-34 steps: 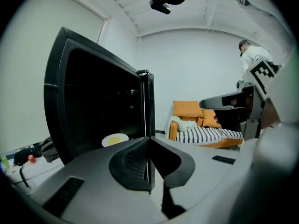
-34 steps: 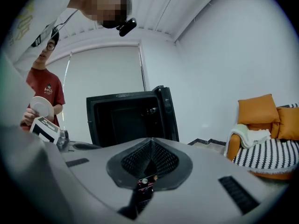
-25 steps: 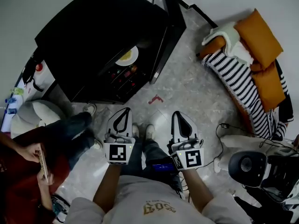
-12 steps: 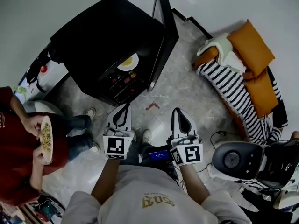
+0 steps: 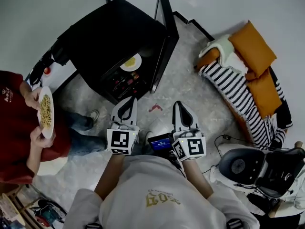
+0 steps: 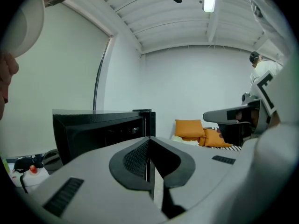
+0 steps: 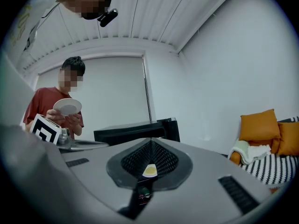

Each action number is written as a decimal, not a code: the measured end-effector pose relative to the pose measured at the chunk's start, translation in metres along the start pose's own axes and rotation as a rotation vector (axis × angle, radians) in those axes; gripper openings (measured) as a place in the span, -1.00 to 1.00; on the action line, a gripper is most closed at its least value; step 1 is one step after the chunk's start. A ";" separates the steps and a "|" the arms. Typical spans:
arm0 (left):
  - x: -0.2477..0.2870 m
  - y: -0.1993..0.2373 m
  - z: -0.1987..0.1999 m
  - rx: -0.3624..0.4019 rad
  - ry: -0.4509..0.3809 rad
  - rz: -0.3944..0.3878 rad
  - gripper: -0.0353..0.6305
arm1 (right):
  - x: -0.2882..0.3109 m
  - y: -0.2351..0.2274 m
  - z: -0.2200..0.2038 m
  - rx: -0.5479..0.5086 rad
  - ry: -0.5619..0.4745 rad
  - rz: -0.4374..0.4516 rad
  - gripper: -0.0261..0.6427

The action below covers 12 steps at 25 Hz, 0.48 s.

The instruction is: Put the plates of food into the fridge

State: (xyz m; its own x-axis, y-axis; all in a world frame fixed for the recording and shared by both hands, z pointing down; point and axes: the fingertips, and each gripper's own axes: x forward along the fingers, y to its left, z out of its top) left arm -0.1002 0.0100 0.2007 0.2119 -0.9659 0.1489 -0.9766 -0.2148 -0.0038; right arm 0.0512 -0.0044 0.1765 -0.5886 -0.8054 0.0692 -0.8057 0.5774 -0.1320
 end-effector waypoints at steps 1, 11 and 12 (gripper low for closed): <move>-0.003 0.001 0.004 0.005 -0.012 0.002 -0.88 | -0.001 0.003 0.003 -0.002 -0.004 -0.001 -0.89; -0.011 0.013 0.019 -0.026 -0.059 0.009 -0.88 | 0.003 0.014 0.013 -0.016 -0.025 -0.003 -0.89; -0.010 0.014 0.019 -0.028 -0.060 0.008 -0.88 | 0.004 0.015 0.013 -0.019 -0.022 -0.002 -0.89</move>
State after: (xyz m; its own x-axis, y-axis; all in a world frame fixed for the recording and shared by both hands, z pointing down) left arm -0.1152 0.0141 0.1800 0.2053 -0.9747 0.0889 -0.9787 -0.2040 0.0231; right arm 0.0376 -0.0001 0.1617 -0.5858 -0.8091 0.0474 -0.8079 0.5783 -0.1133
